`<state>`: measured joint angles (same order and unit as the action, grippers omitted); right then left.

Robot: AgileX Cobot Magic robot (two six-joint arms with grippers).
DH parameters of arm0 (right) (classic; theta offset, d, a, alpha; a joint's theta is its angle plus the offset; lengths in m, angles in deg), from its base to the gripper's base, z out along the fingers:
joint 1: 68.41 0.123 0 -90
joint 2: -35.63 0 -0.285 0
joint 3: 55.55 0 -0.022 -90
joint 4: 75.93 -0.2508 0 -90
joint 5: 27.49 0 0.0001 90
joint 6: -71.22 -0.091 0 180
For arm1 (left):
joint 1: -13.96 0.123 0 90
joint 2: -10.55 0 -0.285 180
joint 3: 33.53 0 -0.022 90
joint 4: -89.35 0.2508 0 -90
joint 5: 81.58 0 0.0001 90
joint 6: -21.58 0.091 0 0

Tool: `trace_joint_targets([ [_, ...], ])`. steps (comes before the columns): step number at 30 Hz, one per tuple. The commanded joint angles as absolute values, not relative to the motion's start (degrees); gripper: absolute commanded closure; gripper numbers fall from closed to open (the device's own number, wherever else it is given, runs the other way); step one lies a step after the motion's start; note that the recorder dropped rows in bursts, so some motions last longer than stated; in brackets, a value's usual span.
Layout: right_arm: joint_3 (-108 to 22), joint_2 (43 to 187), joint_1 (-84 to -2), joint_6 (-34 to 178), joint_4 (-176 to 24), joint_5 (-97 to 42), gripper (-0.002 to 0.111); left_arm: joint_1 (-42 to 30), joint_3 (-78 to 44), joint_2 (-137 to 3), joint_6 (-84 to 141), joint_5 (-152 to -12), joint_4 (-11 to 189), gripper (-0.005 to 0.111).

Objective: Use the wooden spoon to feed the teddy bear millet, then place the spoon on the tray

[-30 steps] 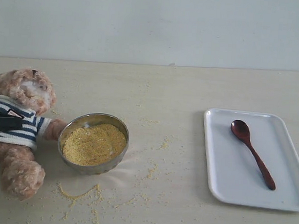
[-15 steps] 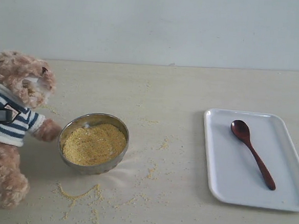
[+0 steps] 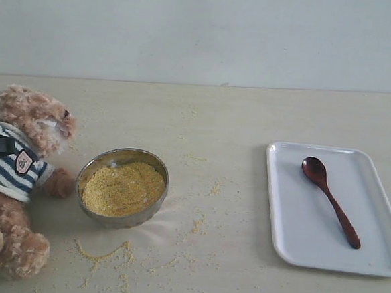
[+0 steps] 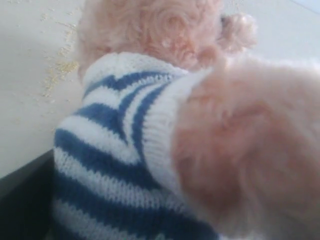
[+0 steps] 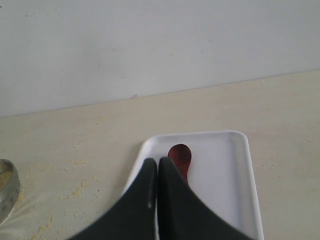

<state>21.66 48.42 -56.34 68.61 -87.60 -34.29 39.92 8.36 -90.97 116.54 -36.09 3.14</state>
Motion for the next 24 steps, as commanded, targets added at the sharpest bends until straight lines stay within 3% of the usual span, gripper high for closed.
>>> trace_joint_targets([
  [1, 21.67, 48.12, -56.43, 68.62, -87.66, -33.77, 0.109, 40.05, 6.29, -90.64, 117.53, -35.96, 3.31, 0.019],
  [4, 21.67, 48.12, -56.43, 68.62, -87.66, -33.77, 0.109, 40.05, 6.05, -90.53, 116.17, -34.82, 3.55, 0.02],
  [10, 21.67, 48.12, -56.43, 68.62, -87.66, -33.77, 0.109, 39.92, 6.05, -90.53, 116.21, -34.18, 2.95, 0.049],
  [13, 21.67, 48.12, -56.43, 68.62, -87.66, -33.77, 0.109, 40.35, 5.18, -90.53, 116.21, -33.83, 2.86, 0.044],
  [20, 21.67, 48.12, -56.43, 68.62, -87.66, -33.77, 0.109, 42.07, 1.68, -86.82, 114.92, -33.33, 2.81, 0.013],
  [24, 21.67, 48.12, -56.43, 68.62, -87.66, -33.77, 0.109, 42.07, -0.42, -83.93, 114.92, -33.44, 2.81, 0.01],
])
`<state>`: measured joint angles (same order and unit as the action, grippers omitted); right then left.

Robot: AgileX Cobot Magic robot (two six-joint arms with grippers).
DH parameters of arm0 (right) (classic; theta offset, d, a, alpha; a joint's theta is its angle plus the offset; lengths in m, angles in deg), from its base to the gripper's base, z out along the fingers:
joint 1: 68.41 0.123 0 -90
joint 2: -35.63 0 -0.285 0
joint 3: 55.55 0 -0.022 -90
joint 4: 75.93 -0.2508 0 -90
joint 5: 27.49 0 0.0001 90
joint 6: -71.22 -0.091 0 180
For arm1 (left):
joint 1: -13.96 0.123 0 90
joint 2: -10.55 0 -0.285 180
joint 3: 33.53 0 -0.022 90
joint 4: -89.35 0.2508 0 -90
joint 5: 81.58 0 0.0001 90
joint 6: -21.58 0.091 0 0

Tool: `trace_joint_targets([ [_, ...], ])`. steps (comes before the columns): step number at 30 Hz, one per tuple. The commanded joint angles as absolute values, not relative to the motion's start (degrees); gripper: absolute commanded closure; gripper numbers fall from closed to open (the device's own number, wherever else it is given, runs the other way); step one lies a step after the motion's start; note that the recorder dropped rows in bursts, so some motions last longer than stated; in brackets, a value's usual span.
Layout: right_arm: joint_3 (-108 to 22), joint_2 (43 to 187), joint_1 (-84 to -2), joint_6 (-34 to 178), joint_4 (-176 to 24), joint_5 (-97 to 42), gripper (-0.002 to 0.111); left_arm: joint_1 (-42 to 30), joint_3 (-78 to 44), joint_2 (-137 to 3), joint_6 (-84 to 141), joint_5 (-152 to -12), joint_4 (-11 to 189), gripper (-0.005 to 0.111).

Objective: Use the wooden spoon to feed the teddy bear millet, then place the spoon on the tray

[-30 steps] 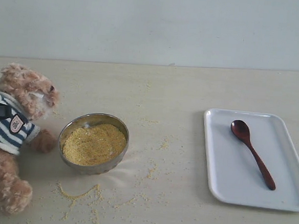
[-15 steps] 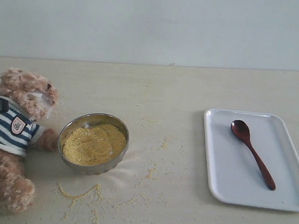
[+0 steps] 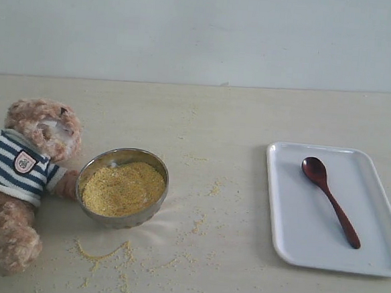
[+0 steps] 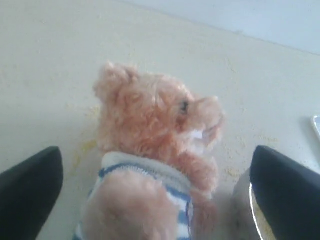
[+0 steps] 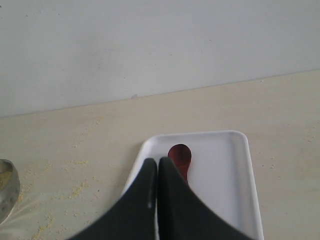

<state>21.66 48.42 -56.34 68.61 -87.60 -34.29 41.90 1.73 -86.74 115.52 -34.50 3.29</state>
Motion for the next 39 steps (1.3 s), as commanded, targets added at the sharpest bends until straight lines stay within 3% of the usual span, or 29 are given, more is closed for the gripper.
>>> trace_joint_targets([
  [1, 21.67, 48.12, -56.43, 68.62, -87.66, -33.77, 0.109, 42.07, -1.31, -83.24, 115.65, -33.58, 2.81, 0.01],
  [7, 21.67, 48.12, -56.43, 68.62, -87.66, -33.77, 0.109, 42.07, -7.16, -78.1, 118.22, -33.84, 2.93, 0.011],
  [10, 21.67, 48.12, -56.43, 68.62, -87.82, -33.77, 0.109, 42.07, -7.73, -75.28, 118.22, -35.64, 2.93, 0.024],
  [13, 21.67, 48.12, -56.43, 68.62, -87.82, -33.77, 0.109, 42.07, -7.73, -73.41, 117.06, -35.21, 3.03, 0.054],
  [16, 21.67, 48.12, -56.43, 68.62, -87.82, -33.77, 0.109, 42.07, -7.73, -73.43, 110.64, -34.62, 3.03, 0.097],
  [17, 21.67, 48.12, -56.43, 68.62, -87.82, -33.77, 0.109, 42.07, -7.73, -73.53, 108.03, -34.62, 1.05, 0.101],
  [20, 21.67, 48.12, -56.43, 68.62, -87.82, -33.77, 0.109, 42.07, -7.97, -73.4, 106.52, -32.56, -10.6, 0.1],
  [28, 21.67, 48.12, -56.43, 68.62, -87.82, -33.77, 0.109, 42.07, -19.64, -68.34, 114.36, -39.59, -10.6, 0.102],
  [34, 21.67, 48.12, -56.43, 68.62, -87.82, -33.77, 0.109, 41.15, -22.79, -58.82, 115.18, -66.67, -10.6, 0.102],
  [39, 21.67, 48.12, -56.43, 68.62, -87.82, -33.77, 0.109, 32.21, -19.06, -53.55, 102.96, -90.56, -10.6, 0.102],
])
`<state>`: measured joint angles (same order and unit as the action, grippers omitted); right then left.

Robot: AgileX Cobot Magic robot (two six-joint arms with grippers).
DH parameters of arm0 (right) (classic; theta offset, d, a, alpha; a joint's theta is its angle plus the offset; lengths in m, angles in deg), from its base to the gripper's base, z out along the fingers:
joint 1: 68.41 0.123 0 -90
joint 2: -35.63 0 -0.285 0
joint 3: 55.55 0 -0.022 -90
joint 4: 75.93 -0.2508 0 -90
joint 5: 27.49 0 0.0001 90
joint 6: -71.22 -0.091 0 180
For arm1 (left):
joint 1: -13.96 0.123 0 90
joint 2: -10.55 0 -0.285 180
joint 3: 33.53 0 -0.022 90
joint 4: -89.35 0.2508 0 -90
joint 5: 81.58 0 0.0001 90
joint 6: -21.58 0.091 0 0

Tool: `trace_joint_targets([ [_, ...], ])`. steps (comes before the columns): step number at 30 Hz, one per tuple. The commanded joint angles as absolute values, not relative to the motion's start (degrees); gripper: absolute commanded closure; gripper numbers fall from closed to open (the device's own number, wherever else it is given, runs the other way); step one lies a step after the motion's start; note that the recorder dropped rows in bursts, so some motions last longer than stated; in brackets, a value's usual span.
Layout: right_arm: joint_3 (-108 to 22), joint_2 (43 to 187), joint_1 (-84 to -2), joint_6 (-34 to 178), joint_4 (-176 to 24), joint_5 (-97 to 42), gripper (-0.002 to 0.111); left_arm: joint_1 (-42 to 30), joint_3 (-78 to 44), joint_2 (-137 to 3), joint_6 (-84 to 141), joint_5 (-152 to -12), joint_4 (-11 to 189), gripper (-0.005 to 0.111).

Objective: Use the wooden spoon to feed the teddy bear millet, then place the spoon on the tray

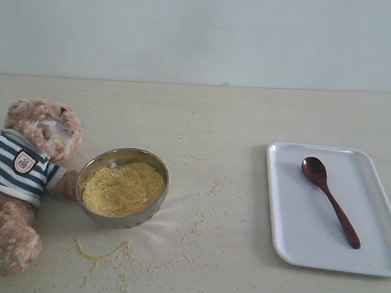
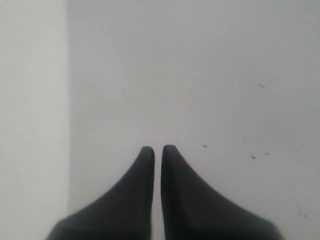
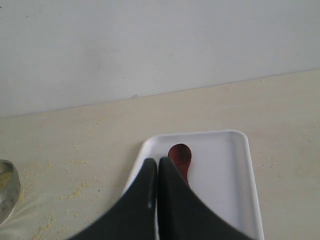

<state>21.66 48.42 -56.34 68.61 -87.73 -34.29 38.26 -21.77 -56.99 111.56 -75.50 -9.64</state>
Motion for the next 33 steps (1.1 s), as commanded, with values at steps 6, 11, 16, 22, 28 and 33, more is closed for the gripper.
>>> trace_joint_targets([
  [6, 21.67, 48.12, -56.43, 68.62, -87.82, -33.77, 0.109, 20.59, -16.88, -48.86, 110.1, -79.58, -5.98, 0.102],
  [11, 21.67, 48.12, -56.43, 68.62, -87.82, -33.77, 0.109, 13.94, -15.03, -44.2, 110.1, -68.22, -0.14, 0.102],
  [16, 21.67, 48.12, -56.43, 68.62, -87.82, -33.77, 0.109, 10.87, -8.84, -39.44, 109.86, -66.74, -0.14, 0.102],
  [22, 21.67, 48.12, -56.43, 68.62, -87.82, -33.77, 0.109, 8.84, 0.82, -37.39, 109.86, -59.62, -0.14, 0.102],
  [28, 21.67, 48.12, -56.43, 68.62, -87.82, -33.77, 0.109, 7.99, 7.64, -36.88, 109.86, -54.32, 2.2, 0.102],
  [33, 21.67, 48.12, -56.43, 68.62, -87.82, -33.77, 0.109, 7.99, 7.64, -36.91, 113.11, -56.06, 2.2, 0.102],
])
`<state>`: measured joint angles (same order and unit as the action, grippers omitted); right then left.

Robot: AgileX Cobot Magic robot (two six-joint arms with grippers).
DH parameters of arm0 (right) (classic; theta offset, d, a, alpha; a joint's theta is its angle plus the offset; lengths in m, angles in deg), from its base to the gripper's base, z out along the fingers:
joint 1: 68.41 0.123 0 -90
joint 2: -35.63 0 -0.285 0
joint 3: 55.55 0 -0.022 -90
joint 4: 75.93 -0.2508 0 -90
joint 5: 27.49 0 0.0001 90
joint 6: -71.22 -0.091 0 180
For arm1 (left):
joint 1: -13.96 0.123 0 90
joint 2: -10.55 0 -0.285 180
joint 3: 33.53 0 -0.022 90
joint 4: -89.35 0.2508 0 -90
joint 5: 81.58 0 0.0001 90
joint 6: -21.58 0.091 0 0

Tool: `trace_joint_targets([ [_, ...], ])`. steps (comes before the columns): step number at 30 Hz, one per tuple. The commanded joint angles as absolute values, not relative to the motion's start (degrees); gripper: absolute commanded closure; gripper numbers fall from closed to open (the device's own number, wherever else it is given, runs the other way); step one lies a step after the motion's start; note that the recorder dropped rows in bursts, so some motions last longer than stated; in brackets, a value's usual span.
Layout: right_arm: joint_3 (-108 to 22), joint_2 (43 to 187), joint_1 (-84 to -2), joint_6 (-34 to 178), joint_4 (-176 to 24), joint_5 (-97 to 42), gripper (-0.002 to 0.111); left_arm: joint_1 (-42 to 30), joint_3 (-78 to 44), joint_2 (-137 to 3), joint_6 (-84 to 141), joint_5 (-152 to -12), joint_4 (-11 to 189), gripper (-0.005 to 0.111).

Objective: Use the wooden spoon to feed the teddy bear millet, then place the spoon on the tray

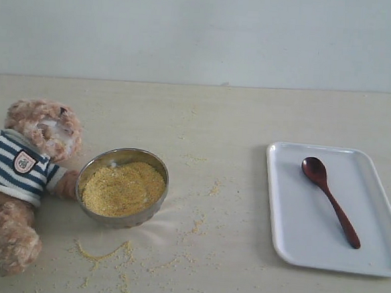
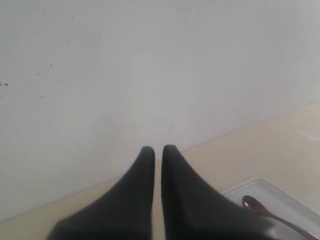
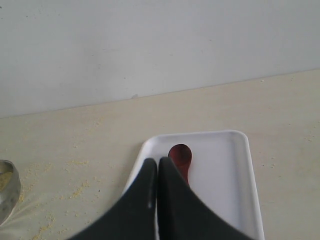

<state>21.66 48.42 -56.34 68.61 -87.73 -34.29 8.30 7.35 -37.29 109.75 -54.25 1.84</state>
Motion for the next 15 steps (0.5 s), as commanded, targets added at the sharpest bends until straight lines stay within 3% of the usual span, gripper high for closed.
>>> trace_joint_targets([
  [1, 21.67, 48.12, -56.43, 68.62, -87.82, -33.77, 0.109, 7.99, 7.64, -36.91, 114.15, -59.32, 2.19, 0.102],
  [15, 21.67, 48.12, -56.43, 68.62, -87.82, -33.77, 0.109, 7.99, 7.72, -36.6, 114.65, -64.66, 10.86, 0.102],
])
